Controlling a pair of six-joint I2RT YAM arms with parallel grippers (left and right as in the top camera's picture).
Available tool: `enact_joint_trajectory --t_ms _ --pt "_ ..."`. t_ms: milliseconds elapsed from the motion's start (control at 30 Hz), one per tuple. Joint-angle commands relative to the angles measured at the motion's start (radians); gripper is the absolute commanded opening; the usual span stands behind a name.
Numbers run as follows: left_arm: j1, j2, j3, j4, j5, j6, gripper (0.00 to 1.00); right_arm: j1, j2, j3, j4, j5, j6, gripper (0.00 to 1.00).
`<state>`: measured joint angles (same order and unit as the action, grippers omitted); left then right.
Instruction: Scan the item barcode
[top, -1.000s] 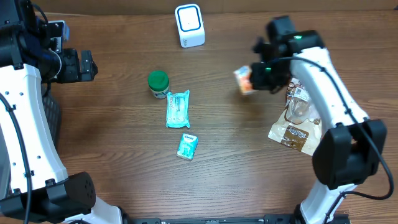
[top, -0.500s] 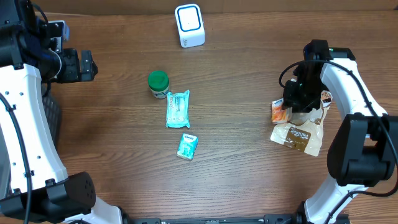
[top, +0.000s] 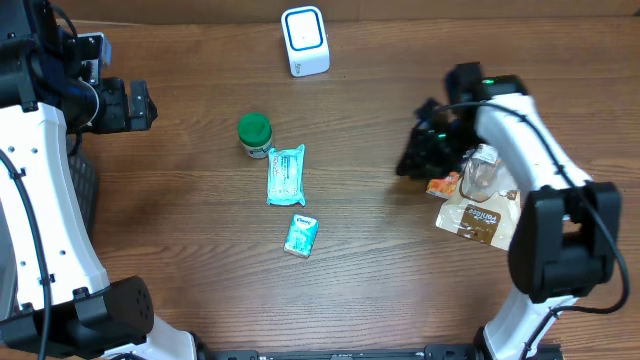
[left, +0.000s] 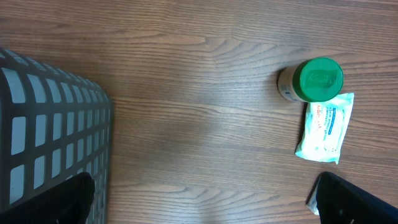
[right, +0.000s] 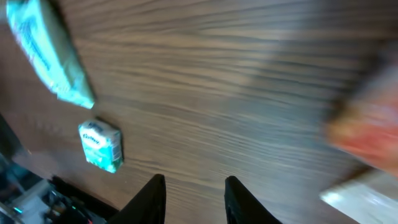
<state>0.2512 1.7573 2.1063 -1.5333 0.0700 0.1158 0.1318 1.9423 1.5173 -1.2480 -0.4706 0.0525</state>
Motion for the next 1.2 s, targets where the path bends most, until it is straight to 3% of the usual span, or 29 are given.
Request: enact_joint_trajectory --t_ms 0,267,467,600,900,1167 --pt "0.005 -0.001 0.004 0.001 -0.002 0.019 1.0 0.109 -0.005 0.013 0.035 -0.001 0.017 0.34" --pt "0.005 -0.001 0.004 0.001 -0.002 0.019 1.0 0.356 -0.005 -0.073 0.171 -0.002 0.153 0.37" --pt "0.005 -0.001 0.004 0.001 -0.002 0.019 1.0 0.545 -0.004 -0.092 0.333 -0.027 0.185 0.45" --pt "0.005 -0.001 0.004 0.001 -0.002 0.019 1.0 0.645 0.002 -0.092 0.453 0.009 0.204 0.45" --pt "0.005 -0.001 0.004 0.001 -0.002 0.019 1.0 0.766 0.063 -0.093 0.544 0.142 0.472 0.45" --pt "0.005 -0.001 0.004 0.001 -0.002 0.019 1.0 0.776 0.116 -0.096 0.509 0.159 0.501 0.45"
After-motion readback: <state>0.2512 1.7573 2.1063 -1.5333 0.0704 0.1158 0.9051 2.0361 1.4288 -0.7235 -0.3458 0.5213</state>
